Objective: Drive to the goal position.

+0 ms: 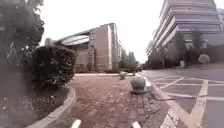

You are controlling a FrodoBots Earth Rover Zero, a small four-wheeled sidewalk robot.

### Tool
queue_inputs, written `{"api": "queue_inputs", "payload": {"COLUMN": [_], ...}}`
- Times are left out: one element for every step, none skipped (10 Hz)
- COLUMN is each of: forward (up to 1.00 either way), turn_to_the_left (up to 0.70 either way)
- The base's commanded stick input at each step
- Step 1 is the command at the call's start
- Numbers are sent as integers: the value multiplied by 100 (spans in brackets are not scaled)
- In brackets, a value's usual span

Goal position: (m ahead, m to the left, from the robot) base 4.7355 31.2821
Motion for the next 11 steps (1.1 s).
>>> {"api": "queue_inputs", "payload": {"forward": [70,70,70,70,70,70,70,70,70,70,70], "turn_to_the_left": [0,0,1,4,14,14,14,14,14,14,14]}}
